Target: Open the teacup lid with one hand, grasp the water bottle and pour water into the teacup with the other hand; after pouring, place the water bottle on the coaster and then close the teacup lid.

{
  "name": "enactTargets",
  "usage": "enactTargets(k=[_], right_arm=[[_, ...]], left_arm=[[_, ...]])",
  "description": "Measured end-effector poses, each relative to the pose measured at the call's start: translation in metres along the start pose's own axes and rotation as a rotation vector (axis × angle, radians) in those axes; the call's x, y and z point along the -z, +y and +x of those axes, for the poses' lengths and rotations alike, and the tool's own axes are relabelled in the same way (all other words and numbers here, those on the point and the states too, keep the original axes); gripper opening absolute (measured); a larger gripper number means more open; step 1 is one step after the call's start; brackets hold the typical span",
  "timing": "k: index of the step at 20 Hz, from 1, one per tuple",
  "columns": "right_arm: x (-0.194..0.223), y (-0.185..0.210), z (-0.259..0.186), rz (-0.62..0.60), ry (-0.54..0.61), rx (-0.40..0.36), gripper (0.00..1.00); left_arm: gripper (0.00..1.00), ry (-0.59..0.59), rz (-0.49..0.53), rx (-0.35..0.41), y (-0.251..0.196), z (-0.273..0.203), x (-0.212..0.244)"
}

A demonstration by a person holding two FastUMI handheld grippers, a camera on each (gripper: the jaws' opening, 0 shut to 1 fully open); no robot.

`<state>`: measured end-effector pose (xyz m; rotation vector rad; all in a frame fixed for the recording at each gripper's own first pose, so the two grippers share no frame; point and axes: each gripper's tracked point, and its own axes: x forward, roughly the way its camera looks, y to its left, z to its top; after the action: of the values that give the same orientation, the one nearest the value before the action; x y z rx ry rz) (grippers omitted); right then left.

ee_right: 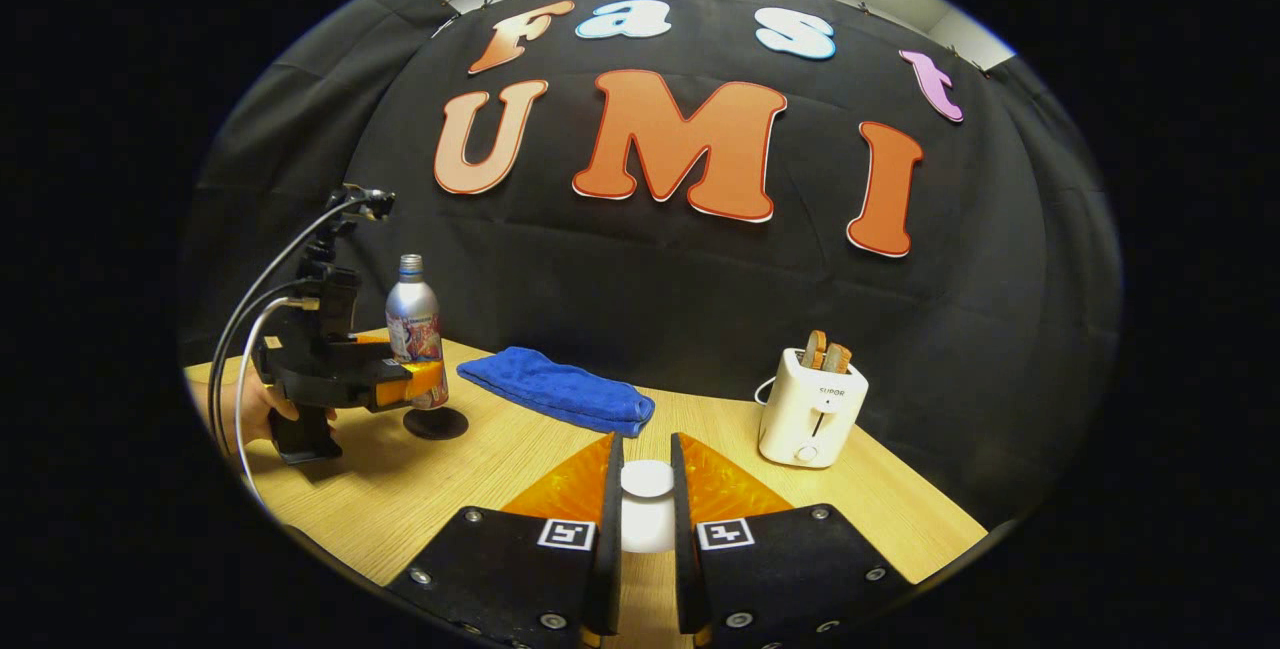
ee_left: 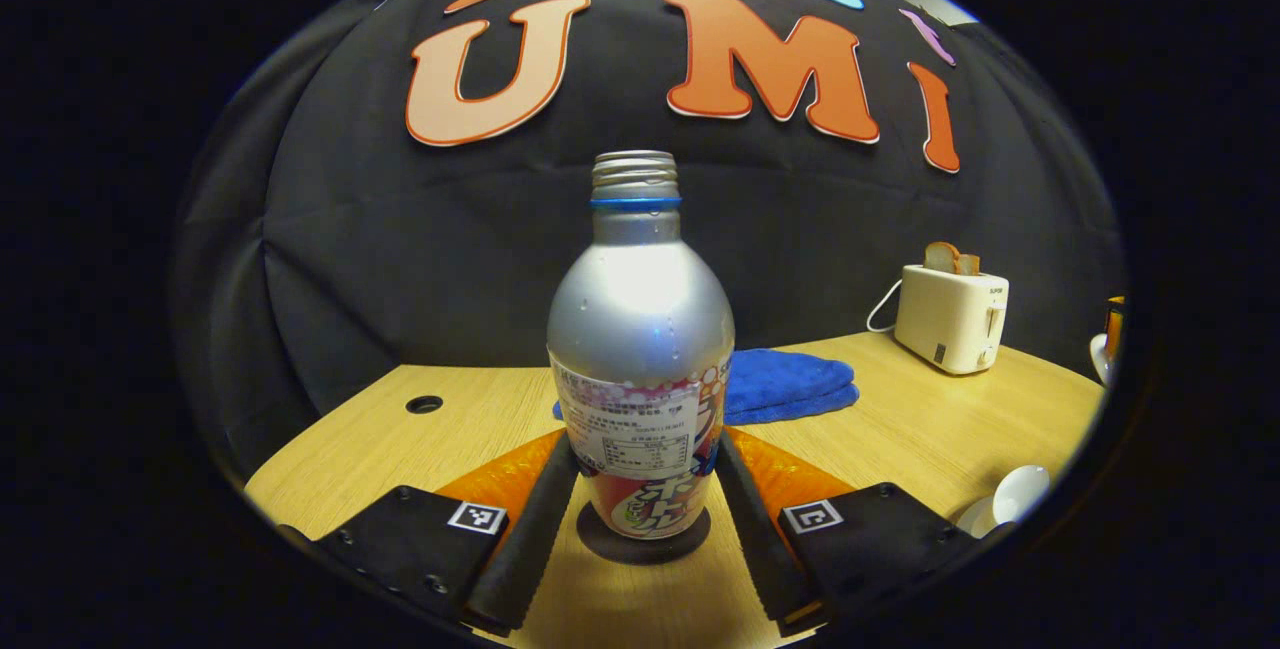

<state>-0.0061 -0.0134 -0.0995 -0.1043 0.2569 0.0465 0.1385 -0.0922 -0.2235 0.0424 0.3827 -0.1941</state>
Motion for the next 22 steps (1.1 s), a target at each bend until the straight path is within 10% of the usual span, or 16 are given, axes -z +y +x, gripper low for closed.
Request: enactTargets(k=[22], right_arm=[[0.001, 0.021, -0.001, -0.023, 0.019, -0.044, 0.23]], left_arm=[[0.96, 0.158, -0.014, -0.004, 0.01, 0.004, 0.046]])
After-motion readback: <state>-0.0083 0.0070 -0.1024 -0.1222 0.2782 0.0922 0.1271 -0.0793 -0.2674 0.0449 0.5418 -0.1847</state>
